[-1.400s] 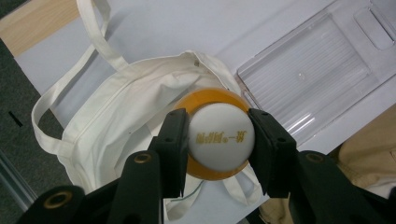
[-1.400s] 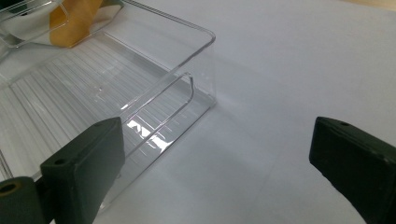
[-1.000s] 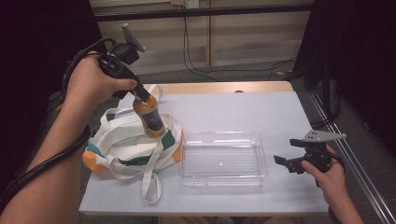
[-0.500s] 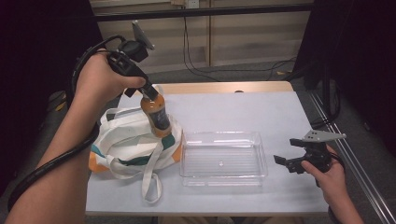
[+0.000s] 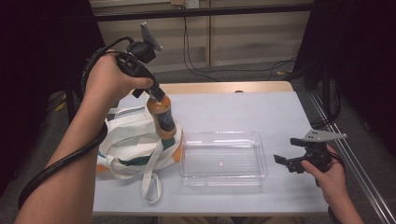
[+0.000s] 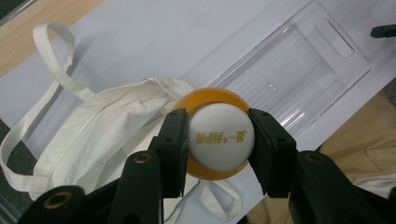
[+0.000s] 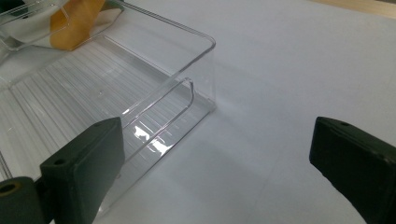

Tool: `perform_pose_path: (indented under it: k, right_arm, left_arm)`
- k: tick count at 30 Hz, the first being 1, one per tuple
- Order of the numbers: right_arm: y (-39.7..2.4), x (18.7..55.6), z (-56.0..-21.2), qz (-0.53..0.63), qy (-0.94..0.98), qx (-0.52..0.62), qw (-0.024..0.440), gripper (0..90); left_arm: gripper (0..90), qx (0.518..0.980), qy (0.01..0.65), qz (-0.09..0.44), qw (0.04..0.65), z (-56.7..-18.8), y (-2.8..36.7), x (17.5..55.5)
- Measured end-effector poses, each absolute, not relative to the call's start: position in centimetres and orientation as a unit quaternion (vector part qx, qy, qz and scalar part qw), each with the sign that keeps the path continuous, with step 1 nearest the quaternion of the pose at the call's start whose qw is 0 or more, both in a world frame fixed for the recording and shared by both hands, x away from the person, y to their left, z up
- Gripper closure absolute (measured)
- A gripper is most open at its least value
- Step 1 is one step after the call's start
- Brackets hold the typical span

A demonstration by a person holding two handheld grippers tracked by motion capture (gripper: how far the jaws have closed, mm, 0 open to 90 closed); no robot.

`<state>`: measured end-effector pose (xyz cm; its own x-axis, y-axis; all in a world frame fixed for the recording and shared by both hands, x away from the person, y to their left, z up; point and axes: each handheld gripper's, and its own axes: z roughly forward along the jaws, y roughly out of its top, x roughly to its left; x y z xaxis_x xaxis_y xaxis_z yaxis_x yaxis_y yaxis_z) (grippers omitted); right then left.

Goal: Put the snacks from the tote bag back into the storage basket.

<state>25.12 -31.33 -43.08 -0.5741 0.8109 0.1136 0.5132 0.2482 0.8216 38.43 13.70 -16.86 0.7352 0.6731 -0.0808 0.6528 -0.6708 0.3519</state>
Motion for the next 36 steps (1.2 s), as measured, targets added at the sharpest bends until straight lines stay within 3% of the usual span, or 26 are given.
perform_pose_path:
  k: [36]
  right_arm:
    - [-31.4, 25.1, -43.1, 0.440, 0.772, 0.427, 0.167, 3.0]
  left_arm:
    - [59.6, 0.927, 0.329, 0.021, 0.177, -19.1, 9.5, 39.1]
